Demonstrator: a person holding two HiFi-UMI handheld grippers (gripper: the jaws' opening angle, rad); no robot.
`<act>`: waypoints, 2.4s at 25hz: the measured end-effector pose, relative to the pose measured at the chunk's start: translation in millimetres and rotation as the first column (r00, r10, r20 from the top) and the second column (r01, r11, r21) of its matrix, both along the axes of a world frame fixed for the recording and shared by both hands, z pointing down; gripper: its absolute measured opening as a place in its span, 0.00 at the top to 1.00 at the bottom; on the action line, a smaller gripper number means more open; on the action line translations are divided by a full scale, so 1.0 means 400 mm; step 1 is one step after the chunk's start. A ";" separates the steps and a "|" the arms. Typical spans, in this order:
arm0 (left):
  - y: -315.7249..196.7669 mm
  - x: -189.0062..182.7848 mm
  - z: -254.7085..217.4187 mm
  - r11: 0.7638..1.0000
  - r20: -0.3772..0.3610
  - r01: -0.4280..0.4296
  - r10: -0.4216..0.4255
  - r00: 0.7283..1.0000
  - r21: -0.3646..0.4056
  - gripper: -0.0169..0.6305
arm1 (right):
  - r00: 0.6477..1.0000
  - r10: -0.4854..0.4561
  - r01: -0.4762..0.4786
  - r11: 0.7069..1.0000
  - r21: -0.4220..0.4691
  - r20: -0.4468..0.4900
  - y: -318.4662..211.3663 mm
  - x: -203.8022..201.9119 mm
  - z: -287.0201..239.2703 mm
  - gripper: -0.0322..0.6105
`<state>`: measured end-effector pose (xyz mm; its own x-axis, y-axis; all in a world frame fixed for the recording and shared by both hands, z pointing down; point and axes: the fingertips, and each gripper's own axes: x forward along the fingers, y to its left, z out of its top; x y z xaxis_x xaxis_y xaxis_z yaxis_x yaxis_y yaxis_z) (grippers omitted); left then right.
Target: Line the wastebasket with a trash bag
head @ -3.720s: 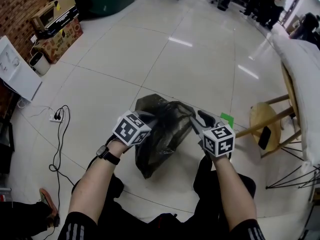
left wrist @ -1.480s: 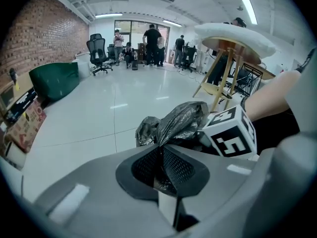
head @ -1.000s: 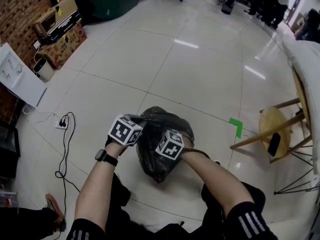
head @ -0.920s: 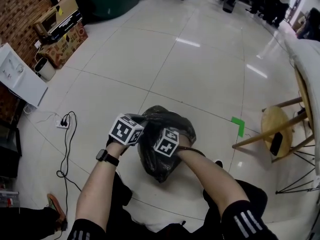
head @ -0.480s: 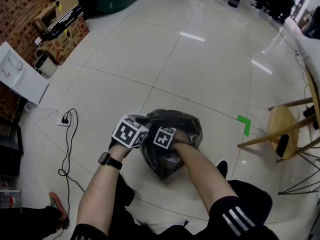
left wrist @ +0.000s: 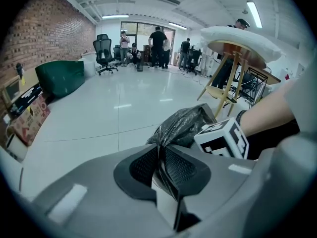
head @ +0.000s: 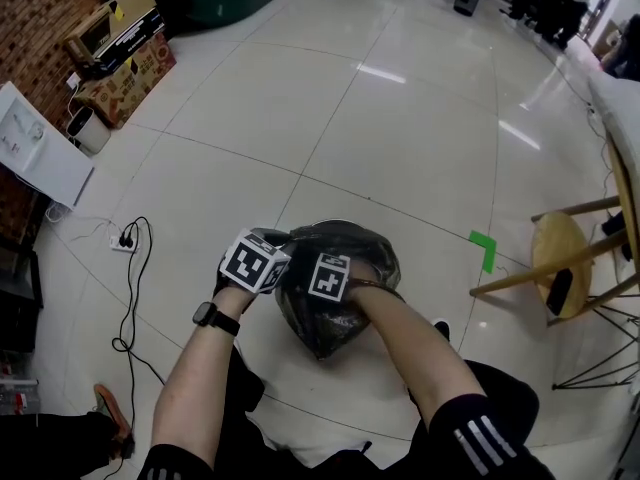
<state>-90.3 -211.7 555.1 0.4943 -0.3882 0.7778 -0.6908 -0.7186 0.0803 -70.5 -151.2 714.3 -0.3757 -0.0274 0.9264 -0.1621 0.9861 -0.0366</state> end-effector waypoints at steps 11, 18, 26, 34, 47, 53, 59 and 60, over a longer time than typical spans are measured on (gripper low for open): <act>-0.001 -0.002 -0.008 1.000 -0.014 0.018 -0.018 1.000 0.008 0.91 | 0.953 -0.014 0.028 0.999 -0.042 0.302 0.181 0.051 -0.339 0.74; 0.002 0.006 -0.003 1.000 -0.005 0.009 -0.009 1.000 0.008 0.91 | 0.875 0.093 -0.170 0.978 0.121 0.475 0.136 0.180 -0.540 0.73; 0.010 0.045 -0.004 0.999 0.028 -0.040 0.040 0.999 0.028 0.91 | 0.863 0.232 -0.301 0.949 0.089 0.449 0.083 0.286 -0.425 0.59; -0.008 0.046 -0.002 0.998 0.038 -0.062 0.060 0.997 0.034 0.95 | 0.931 0.159 -0.209 0.970 0.123 0.329 0.123 0.281 -0.318 0.67; -0.043 0.072 -0.003 0.992 0.009 -0.119 0.119 0.993 0.031 0.95 | 0.902 0.143 -0.203 0.973 0.108 0.409 0.061 0.331 -0.355 0.59; -0.044 0.069 -0.003 0.991 0.013 -0.128 0.128 0.992 0.030 0.95 | 0.975 -0.007 -0.029 0.987 0.161 0.222 0.116 0.335 -0.245 0.61; -0.051 0.060 0.002 0.990 0.017 -0.140 0.139 0.990 0.032 0.95 | 0.953 0.109 -0.173 0.962 0.210 0.284 0.039 0.353 -0.278 0.94; -0.053 0.058 0.001 0.989 0.011 -0.143 0.142 0.990 0.034 0.94 | 0.936 0.151 -0.221 0.956 0.195 0.317 0.018 0.362 -0.294 0.94</act>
<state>-67.1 -232.7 555.7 0.5396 -0.3409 0.7698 -0.5818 -0.8119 0.0483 74.3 -144.1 596.7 -0.5986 -0.3173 0.7356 -0.3593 0.9270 0.1075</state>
